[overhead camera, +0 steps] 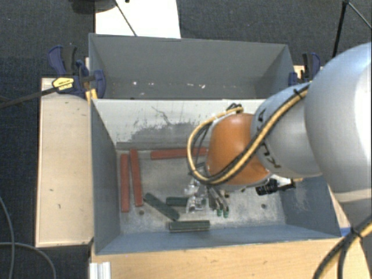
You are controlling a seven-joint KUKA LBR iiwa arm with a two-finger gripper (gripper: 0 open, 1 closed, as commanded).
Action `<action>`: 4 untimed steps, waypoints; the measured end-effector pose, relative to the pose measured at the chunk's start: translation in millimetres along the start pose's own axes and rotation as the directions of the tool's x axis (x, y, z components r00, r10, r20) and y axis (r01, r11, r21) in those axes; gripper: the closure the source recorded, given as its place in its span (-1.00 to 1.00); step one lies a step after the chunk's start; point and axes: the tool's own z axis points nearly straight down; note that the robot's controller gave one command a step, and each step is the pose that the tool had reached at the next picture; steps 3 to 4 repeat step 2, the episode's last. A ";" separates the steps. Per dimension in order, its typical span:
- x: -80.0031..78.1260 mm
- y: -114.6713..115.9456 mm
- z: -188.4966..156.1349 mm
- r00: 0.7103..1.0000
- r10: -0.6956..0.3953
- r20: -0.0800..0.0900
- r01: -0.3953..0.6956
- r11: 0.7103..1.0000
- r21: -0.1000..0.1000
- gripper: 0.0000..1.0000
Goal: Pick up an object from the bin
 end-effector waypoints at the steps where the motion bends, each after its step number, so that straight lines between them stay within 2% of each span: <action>1: 0.0 0.0 0.0 1.000 0.000 0.000 0.000 1.000 0.000 1.00; 2: -3.6 -5.8 -166.0 0.999 -0.040 -0.007 0.040 0.999 0.002 1.00; 4: -3.6 -5.8 -166.0 0.999 -0.040 -0.007 0.040 0.999 0.002 1.00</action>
Offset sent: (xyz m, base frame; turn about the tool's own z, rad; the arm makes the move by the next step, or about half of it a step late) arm -0.0015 -0.0070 0.1630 -0.0431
